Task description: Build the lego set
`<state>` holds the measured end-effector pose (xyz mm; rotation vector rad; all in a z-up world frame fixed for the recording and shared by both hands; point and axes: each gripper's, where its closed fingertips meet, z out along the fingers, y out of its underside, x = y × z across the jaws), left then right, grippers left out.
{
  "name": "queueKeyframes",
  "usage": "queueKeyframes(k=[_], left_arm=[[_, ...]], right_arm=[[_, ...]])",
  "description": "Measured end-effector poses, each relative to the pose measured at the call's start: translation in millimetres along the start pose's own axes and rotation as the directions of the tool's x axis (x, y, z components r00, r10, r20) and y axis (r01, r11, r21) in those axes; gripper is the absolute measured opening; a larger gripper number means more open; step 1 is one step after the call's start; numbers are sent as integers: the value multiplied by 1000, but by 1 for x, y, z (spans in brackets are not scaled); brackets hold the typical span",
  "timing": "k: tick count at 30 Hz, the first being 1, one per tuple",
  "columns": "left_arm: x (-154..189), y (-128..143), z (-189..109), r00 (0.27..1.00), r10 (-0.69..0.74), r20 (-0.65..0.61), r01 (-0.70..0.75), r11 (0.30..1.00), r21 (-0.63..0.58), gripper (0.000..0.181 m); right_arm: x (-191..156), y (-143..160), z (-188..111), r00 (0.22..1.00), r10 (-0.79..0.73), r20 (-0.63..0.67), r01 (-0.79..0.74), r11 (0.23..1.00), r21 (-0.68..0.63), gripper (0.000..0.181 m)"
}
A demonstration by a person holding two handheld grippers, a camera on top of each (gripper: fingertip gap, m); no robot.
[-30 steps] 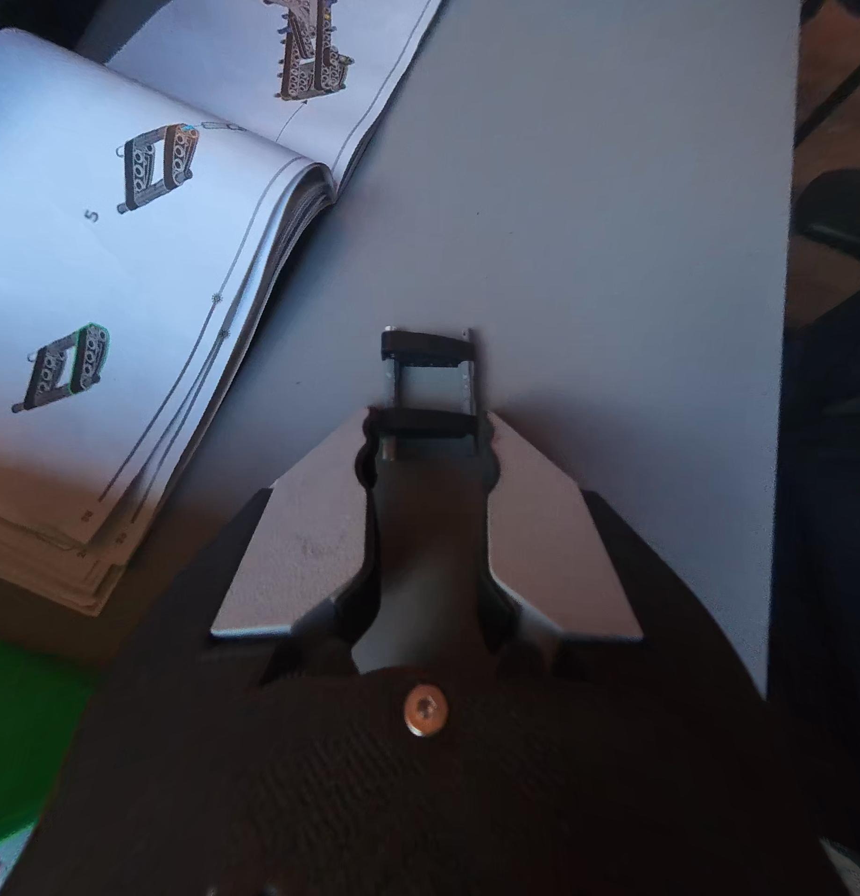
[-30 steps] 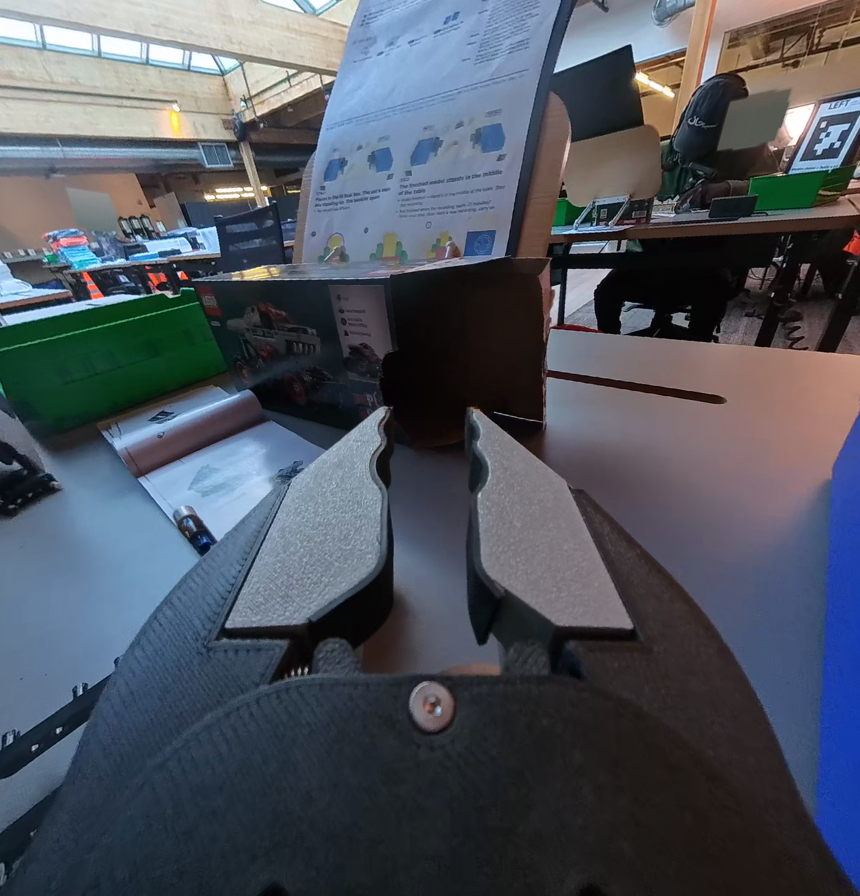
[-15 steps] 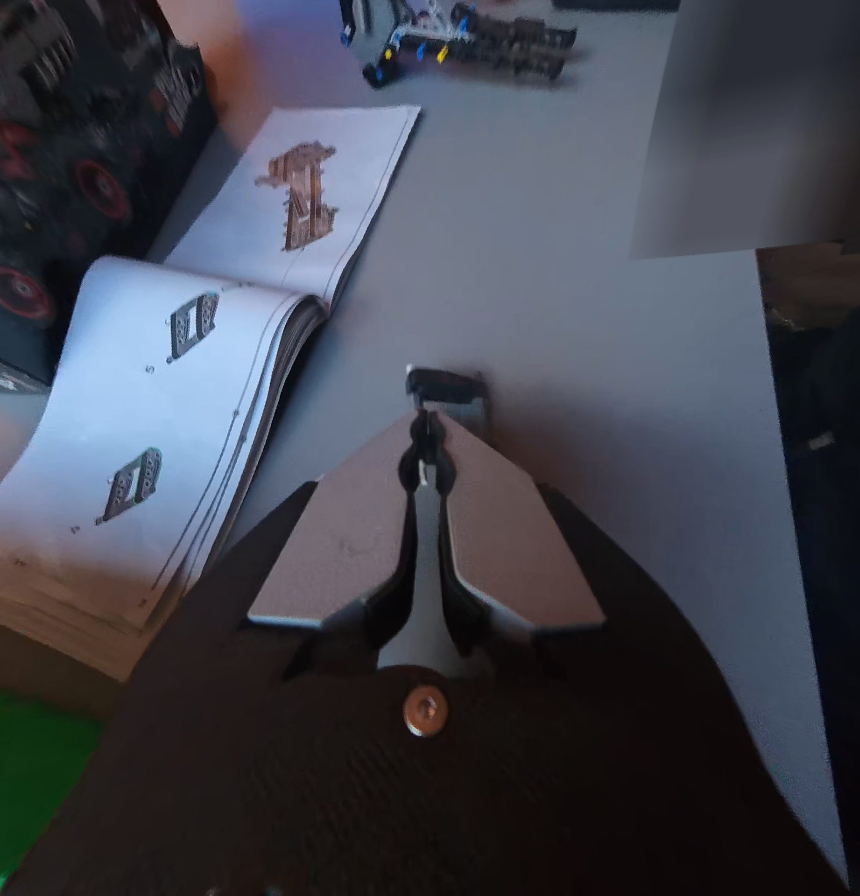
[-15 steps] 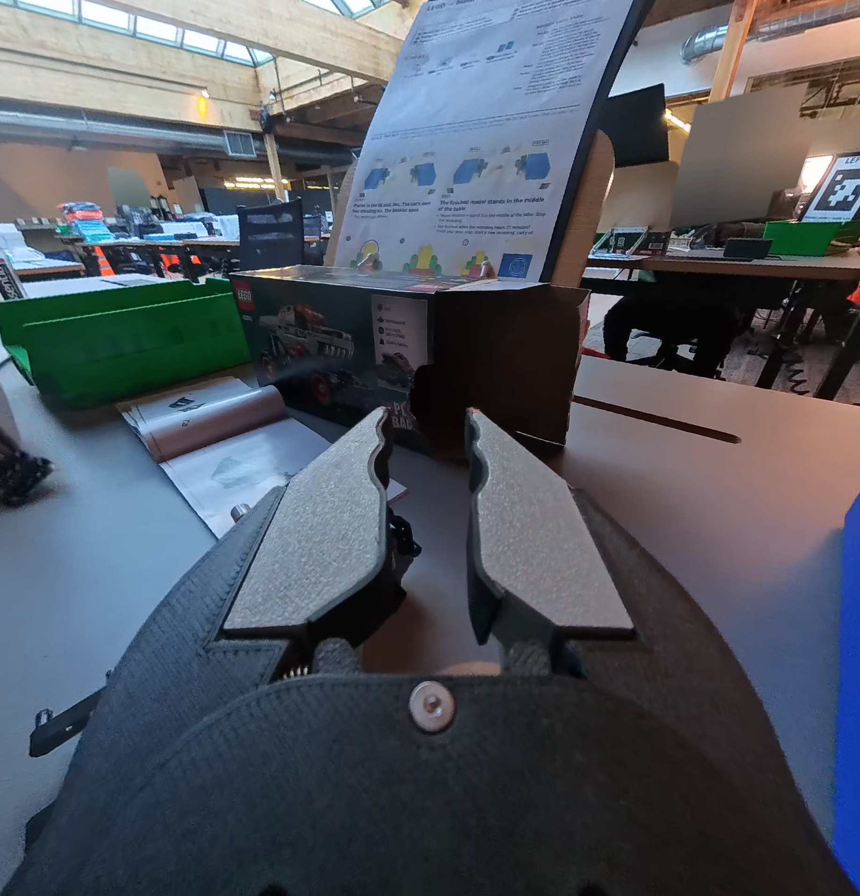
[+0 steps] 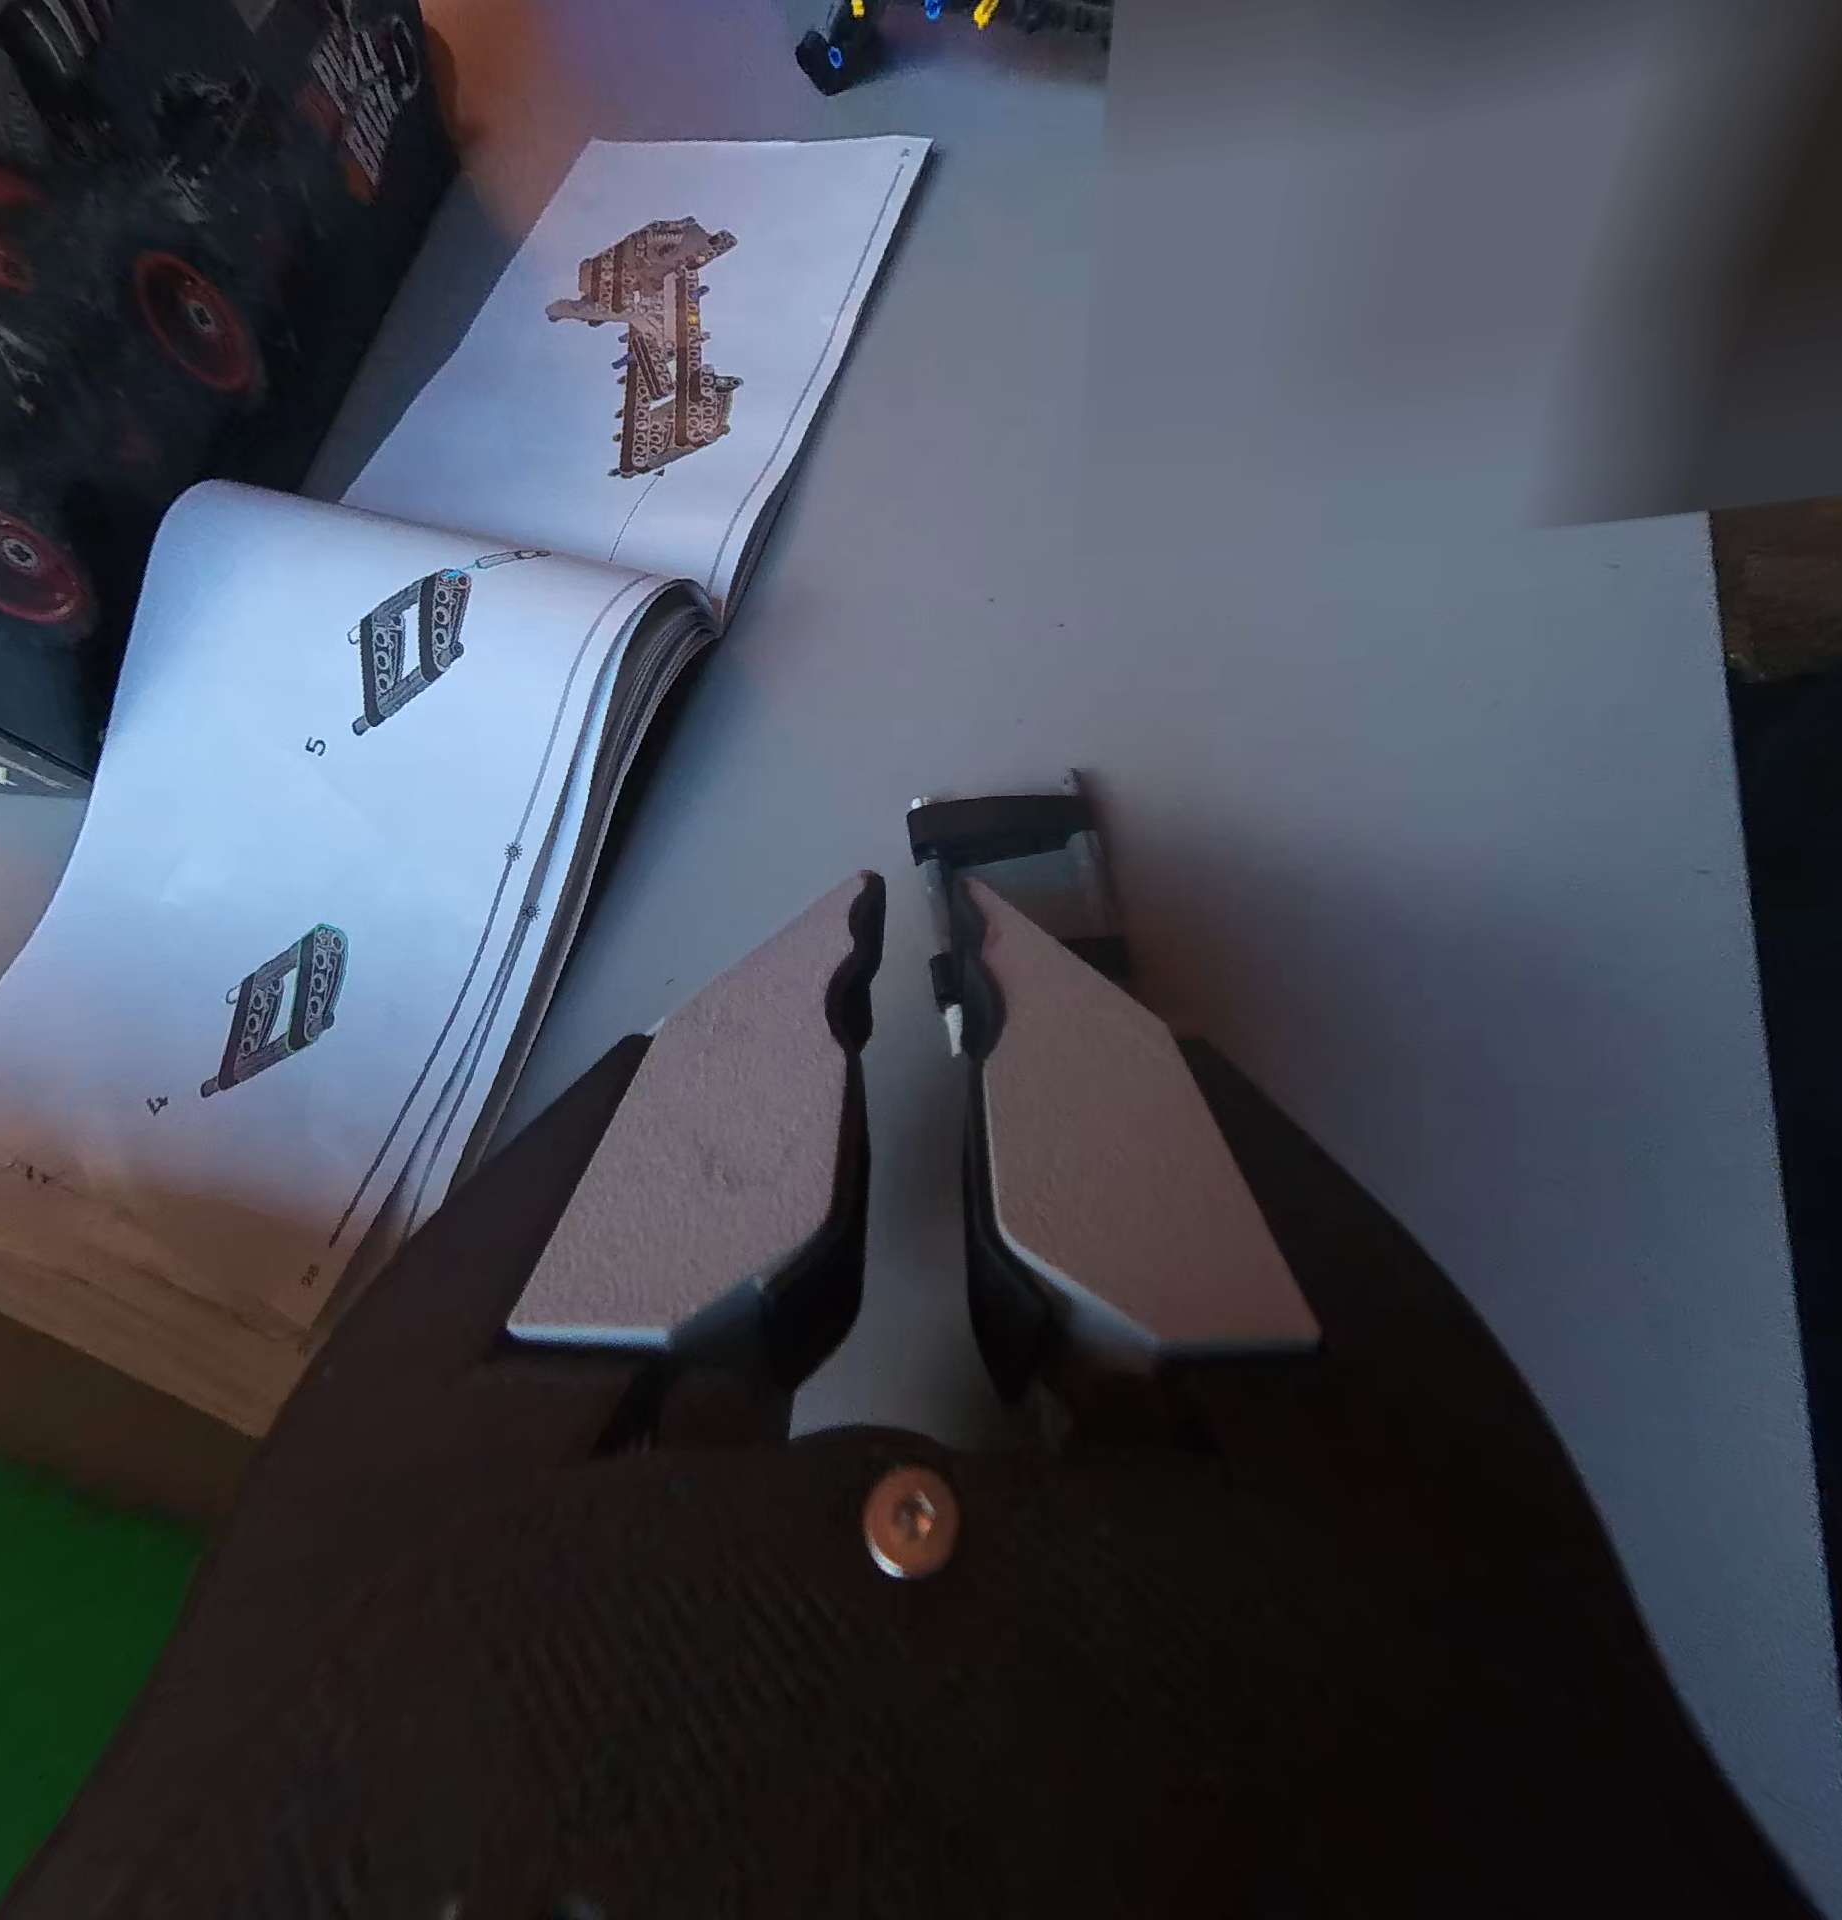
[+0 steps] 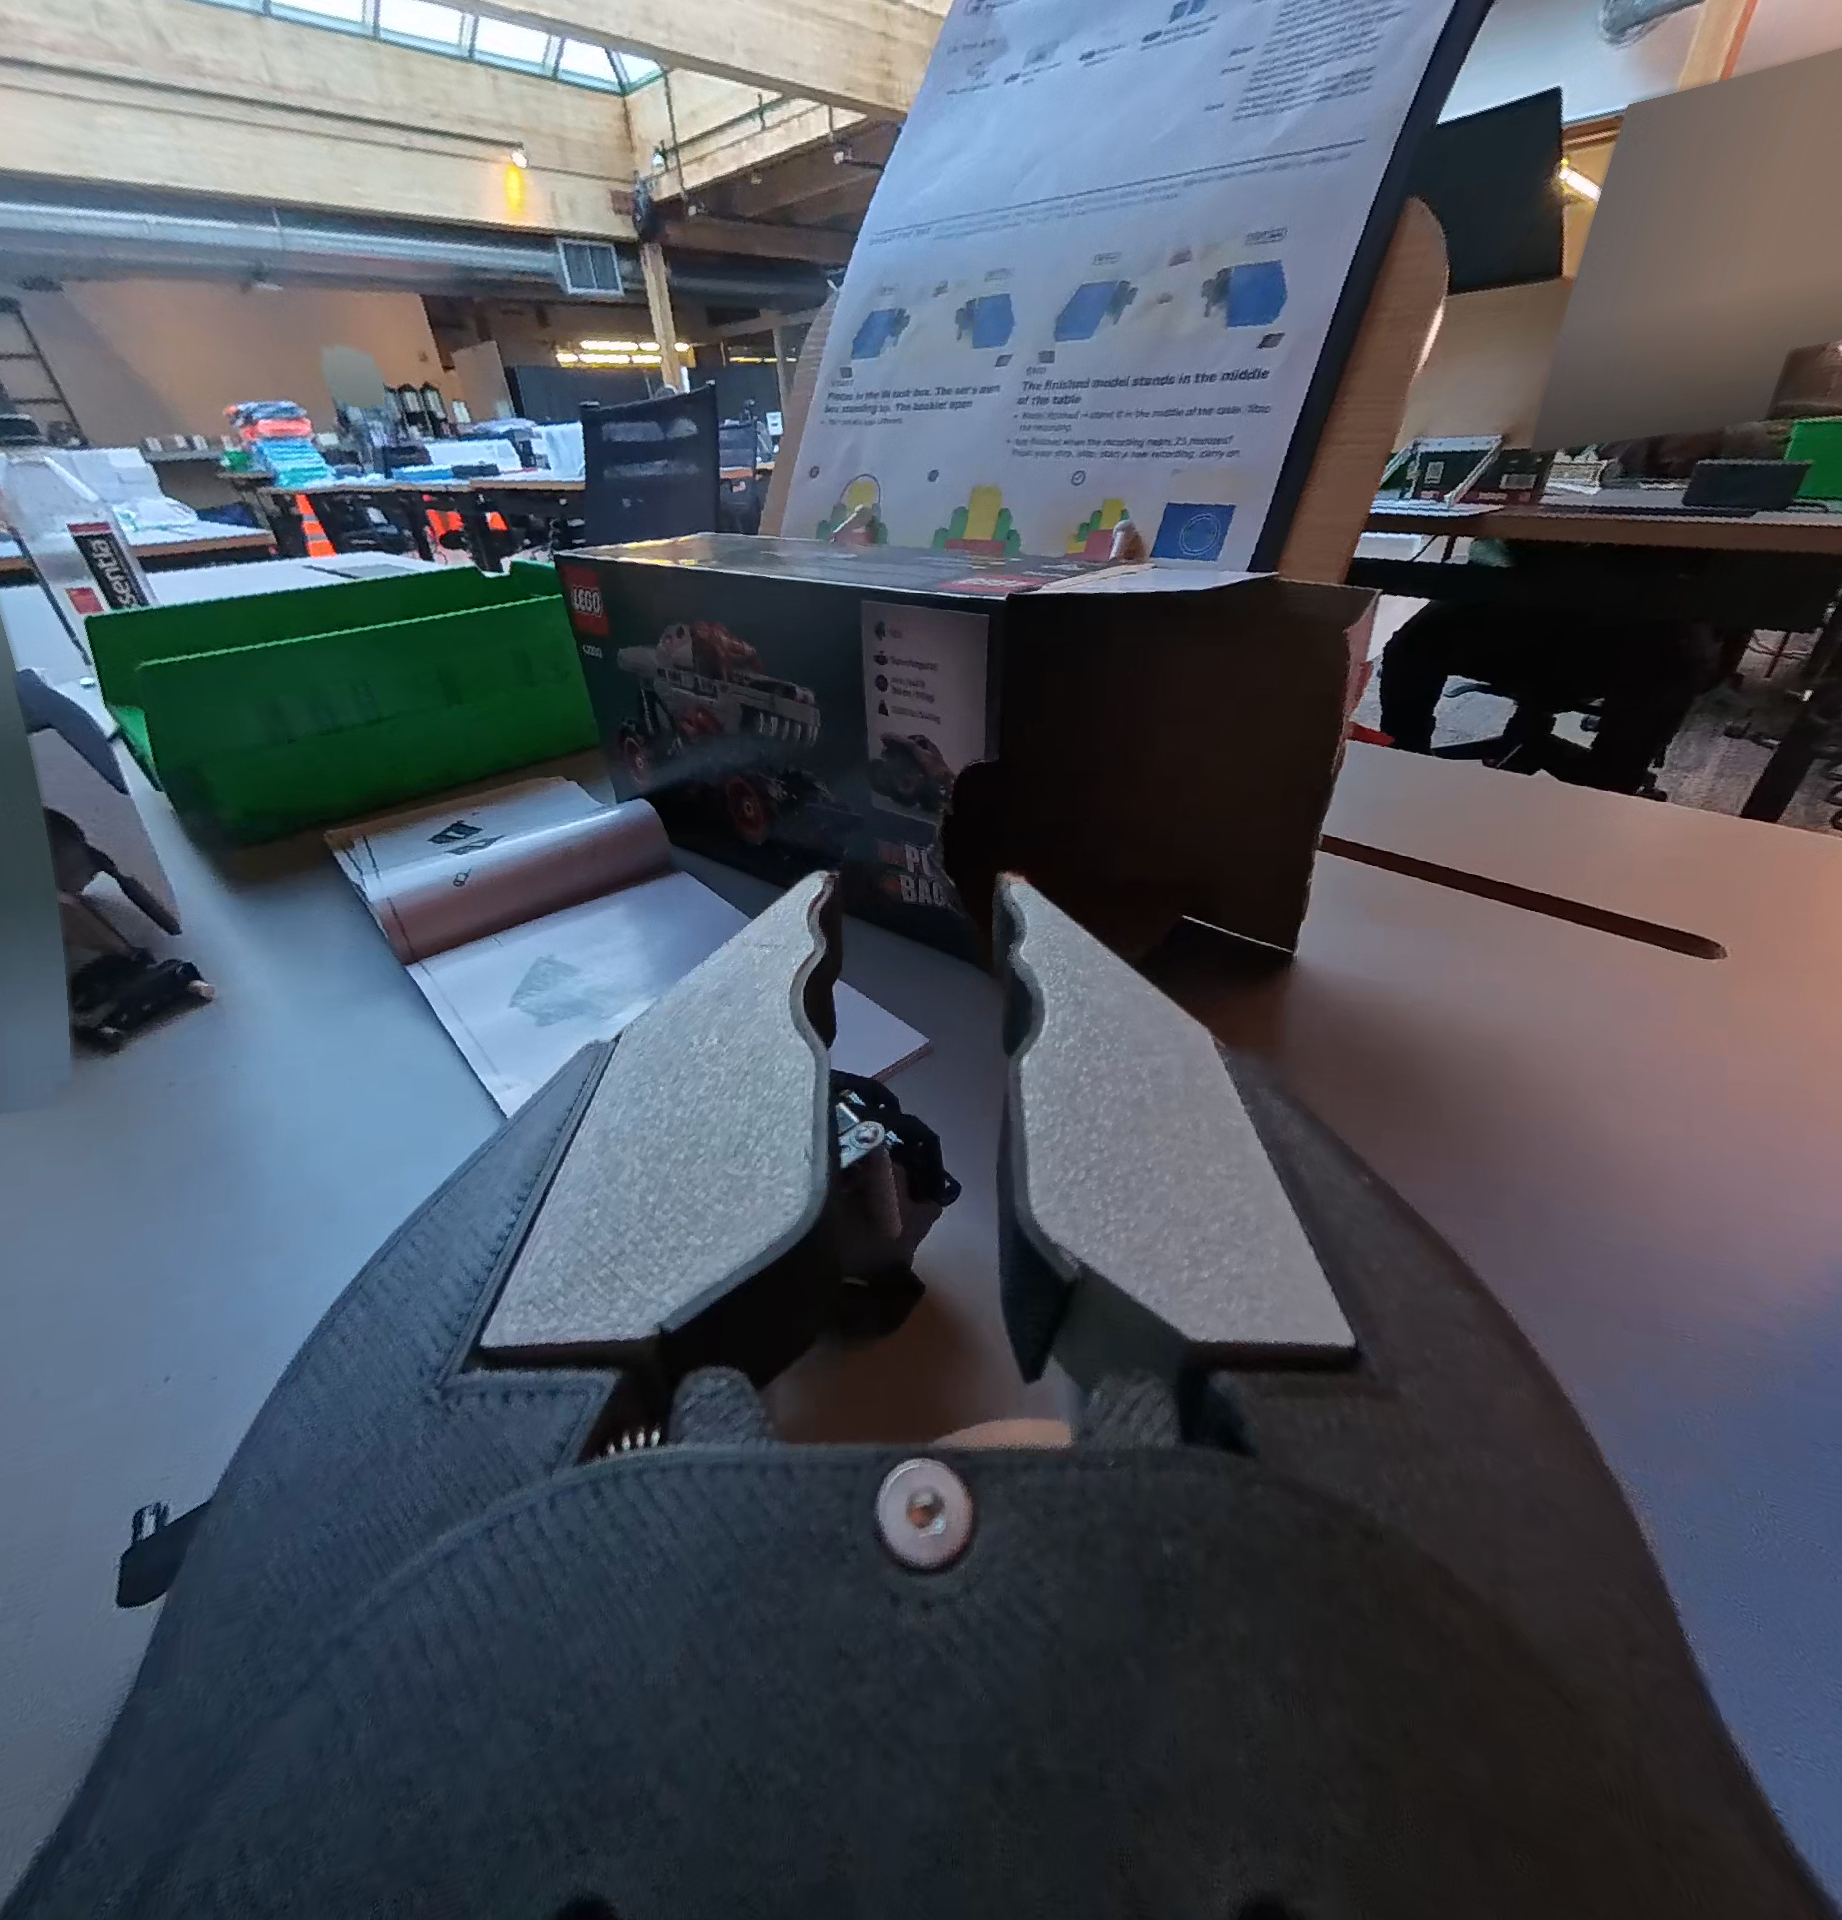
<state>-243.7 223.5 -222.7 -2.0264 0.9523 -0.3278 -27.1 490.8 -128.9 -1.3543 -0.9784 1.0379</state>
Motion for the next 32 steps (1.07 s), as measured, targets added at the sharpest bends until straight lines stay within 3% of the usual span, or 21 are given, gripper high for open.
queueKeyframes(k=[11,16,32], left_arm=[[-4,-5,-4,995,-73,-67,76,996,44,9],[1,0,0,986,-103,-130,104,995,1,6],[-2,4,5,997,-58,-57,56,998,-35,18]], right_arm=[[-1,2,3,998,48,33,-48,999,3,26],[0,2,3,998,53,31,-54,999,7,26],[10,4,-4,1000,-25,-18,25,1000,-13,27]])
